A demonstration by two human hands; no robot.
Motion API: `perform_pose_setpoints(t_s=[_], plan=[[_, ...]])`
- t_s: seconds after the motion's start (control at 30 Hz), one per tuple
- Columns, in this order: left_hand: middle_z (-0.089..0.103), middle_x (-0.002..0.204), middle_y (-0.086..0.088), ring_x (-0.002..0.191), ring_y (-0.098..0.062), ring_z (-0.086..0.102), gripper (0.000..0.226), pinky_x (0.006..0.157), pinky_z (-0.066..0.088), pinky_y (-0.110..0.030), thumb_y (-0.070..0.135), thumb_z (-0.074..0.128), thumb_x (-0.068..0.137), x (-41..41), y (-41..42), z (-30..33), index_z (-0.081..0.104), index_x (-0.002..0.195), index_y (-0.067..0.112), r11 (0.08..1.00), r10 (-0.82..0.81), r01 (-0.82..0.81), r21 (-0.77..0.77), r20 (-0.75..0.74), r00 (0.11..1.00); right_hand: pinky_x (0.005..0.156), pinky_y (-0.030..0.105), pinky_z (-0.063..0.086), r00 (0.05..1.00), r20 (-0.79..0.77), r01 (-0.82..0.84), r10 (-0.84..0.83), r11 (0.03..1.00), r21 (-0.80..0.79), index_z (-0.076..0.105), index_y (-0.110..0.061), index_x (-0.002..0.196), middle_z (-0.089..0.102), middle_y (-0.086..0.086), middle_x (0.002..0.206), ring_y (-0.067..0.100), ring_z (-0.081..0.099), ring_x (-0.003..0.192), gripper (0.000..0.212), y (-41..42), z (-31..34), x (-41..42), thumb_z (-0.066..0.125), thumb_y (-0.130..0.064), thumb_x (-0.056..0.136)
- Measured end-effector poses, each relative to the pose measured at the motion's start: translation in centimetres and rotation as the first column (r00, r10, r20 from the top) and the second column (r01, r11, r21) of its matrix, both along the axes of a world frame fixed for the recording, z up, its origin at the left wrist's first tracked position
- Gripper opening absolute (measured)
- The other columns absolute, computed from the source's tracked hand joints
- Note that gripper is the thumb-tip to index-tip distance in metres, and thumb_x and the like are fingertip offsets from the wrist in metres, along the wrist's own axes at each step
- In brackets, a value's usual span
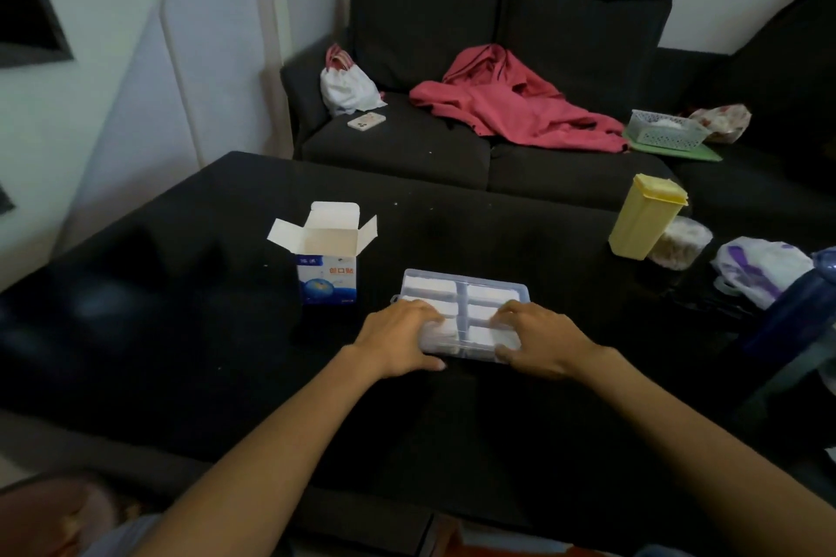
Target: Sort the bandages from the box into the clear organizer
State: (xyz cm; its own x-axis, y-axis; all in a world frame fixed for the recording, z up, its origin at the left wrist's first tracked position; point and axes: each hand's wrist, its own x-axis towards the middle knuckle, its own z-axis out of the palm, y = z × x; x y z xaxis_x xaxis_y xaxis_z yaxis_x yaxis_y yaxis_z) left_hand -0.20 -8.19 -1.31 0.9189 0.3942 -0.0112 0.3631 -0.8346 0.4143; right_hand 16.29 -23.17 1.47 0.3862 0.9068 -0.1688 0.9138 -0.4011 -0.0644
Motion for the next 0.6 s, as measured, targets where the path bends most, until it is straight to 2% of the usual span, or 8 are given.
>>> perform_pose_setpoints(t_s=[0.07, 0.1, 0.2, 0.27, 0.37, 0.47, 0.53, 0.6], plan=[[0.060, 0.115, 0.008, 0.105, -0.005, 0.055, 0.038, 0.087, 0.048, -0.028, 0.049, 0.065, 0.081, -1.1, 0.4, 1.0, 0.060, 0.112, 0.028, 0.968, 0.208, -0.173, -0.181, 0.192, 0.959, 0.092, 0.031, 0.042, 0.996, -0.088, 0.037, -0.031, 0.997, 0.063, 0.060, -0.022, 0.119, 0.054, 0.000, 0.129, 0.015, 0.051, 0.113, 0.039, 1.9, 1.5, -0.6, 0.045, -0.046, 0.093], [0.063, 0.099, 0.010, 0.090, -0.001, 0.057, 0.029, 0.076, 0.047, -0.022, 0.051, 0.060, 0.084, -1.8, 0.5, 1.7, 0.063, 0.100, 0.028, 0.908, 0.392, -0.308, -0.284, 0.316, 0.864, 0.089, 0.029, 0.043, 0.981, -0.181, 0.093, -0.067, 0.985, 0.142, 0.063, -0.018, 0.114, 0.058, 0.001, 0.124, 0.016, 0.055, 0.109, 0.040, 3.0, 1.9, -1.1, 0.042, -0.047, 0.095], [0.061, 0.089, 0.008, 0.078, -0.006, 0.054, 0.033, 0.064, 0.036, -0.022, 0.051, 0.053, 0.089, -4.2, 3.0, 2.8, 0.062, 0.093, 0.020, 0.512, 0.859, -0.605, -0.609, 0.372, 0.353, 0.091, 0.038, 0.048, 0.818, -0.567, 0.314, -0.094, 0.900, 0.303, 0.062, -0.003, 0.111, 0.063, 0.018, 0.115, 0.028, 0.060, 0.104, 0.052, 8.4, 2.7, -3.8, 0.038, -0.047, 0.096], [0.059, 0.110, -0.002, 0.097, -0.016, 0.056, 0.037, 0.078, 0.042, -0.028, 0.047, 0.057, 0.088, -5.7, 6.1, 3.1, 0.057, 0.107, 0.016, 0.334, 0.942, -0.601, -0.726, 0.265, 0.204, 0.097, 0.042, 0.044, 0.623, -0.777, 0.446, -0.089, 0.857, 0.260, 0.056, -0.003, 0.122, 0.056, 0.020, 0.125, 0.030, 0.054, 0.114, 0.053, 12.7, 3.1, -6.1, 0.041, -0.047, 0.095], [0.046, 0.138, -0.011, 0.122, -0.029, 0.048, 0.062, 0.098, 0.043, -0.040, 0.041, 0.059, 0.088, -6.7, 10.0, 3.5, 0.040, 0.138, 0.010, 0.200, 0.950, -0.447, -0.872, 0.060, 0.308, 0.103, 0.042, 0.040, 0.385, -0.909, 0.582, -0.157, 0.806, 0.108, 0.040, -0.007, 0.136, 0.045, 0.013, 0.139, 0.029, 0.045, 0.125, 0.055, 17.4, 3.0, -8.8, 0.046, -0.042, 0.095], [0.048, 0.137, -0.008, 0.121, -0.024, 0.049, 0.046, 0.088, 0.039, -0.029, 0.031, 0.049, 0.097, -6.9, 11.1, 3.8, 0.041, 0.138, 0.013, 0.213, 0.896, -0.348, -0.913, 0.040, 0.442, 0.094, 0.039, 0.047, 0.264, -0.944, 0.670, -0.200, 0.742, 0.030, 0.045, -0.007, 0.127, 0.051, 0.013, 0.132, 0.029, 0.052, 0.118, 0.039, 19.4, 1.8, -10.0, 0.048, -0.032, 0.096], [0.054, 0.131, -0.008, 0.107, -0.018, 0.054, 0.030, 0.077, 0.042, -0.026, 0.027, 0.045, 0.099, -7.4, 11.1, 3.6, 0.052, 0.126, 0.016, 0.303, 0.879, -0.359, -0.883, 0.113, 0.463, 0.091, 0.038, 0.051, 0.284, -0.933, 0.705, -0.222, 0.707, 0.046, 0.052, -0.009, 0.111, 0.057, 0.013, 0.124, 0.026, 0.057, 0.111, 0.024, 19.8, 0.9, -10.8, 0.049, -0.027, 0.096], [0.058, 0.126, -0.005, 0.105, -0.016, 0.055, 0.029, 0.079, 0.044, -0.028, 0.027, 0.045, 0.098, -8.3, 10.5, 3.2, 0.056, 0.124, 0.018, 0.370, 0.874, -0.401, -0.838, 0.168, 0.455, 0.090, 0.038, 0.052, 0.362, -0.904, 0.704, -0.228, 0.702, 0.105, 0.053, -0.012, 0.090, 0.060, 0.012, 0.117, 0.023, 0.060, 0.104, 0.018, 19.4, 0.6, -12.0, 0.049, -0.028, 0.096]])
